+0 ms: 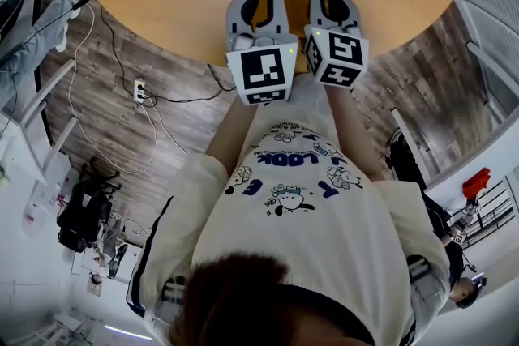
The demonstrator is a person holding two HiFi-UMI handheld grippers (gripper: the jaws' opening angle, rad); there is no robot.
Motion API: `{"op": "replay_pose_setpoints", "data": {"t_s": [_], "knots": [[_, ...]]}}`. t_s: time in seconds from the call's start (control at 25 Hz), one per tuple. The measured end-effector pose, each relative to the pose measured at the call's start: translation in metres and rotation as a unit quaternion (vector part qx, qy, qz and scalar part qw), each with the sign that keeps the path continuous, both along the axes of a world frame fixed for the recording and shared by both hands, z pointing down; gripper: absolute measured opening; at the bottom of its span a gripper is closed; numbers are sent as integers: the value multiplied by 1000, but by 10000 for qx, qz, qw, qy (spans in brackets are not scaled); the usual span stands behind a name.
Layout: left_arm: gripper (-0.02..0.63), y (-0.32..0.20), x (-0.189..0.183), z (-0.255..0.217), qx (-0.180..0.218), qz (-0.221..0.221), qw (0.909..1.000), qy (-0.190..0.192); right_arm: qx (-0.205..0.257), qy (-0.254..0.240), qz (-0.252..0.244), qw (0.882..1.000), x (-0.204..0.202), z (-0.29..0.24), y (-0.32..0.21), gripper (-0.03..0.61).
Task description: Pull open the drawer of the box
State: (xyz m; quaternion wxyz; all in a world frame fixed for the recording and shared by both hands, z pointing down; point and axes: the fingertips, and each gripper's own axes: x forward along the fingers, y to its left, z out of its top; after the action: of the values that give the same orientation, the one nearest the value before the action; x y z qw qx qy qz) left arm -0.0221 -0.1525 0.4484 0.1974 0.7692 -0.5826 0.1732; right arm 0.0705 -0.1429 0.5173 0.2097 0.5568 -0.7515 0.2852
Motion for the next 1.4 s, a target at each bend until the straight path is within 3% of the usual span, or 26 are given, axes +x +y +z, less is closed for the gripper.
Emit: {"op": "replay_pose_setpoints", "data": {"t_s": [0.12,1.2,1.4], "knots": [[21,0,2,1,-10,1,10000,-11,-64,-40,-2,10000,1,4,0,110],[23,-10,-23,-5,-15,-218,9998,-32,-308,32,-109,9995,-5,23,-5,91],[23,-15,-35,2,-214,-324,9992,-103,-324,78,-80,9994,-6,23,-5,89]]}}
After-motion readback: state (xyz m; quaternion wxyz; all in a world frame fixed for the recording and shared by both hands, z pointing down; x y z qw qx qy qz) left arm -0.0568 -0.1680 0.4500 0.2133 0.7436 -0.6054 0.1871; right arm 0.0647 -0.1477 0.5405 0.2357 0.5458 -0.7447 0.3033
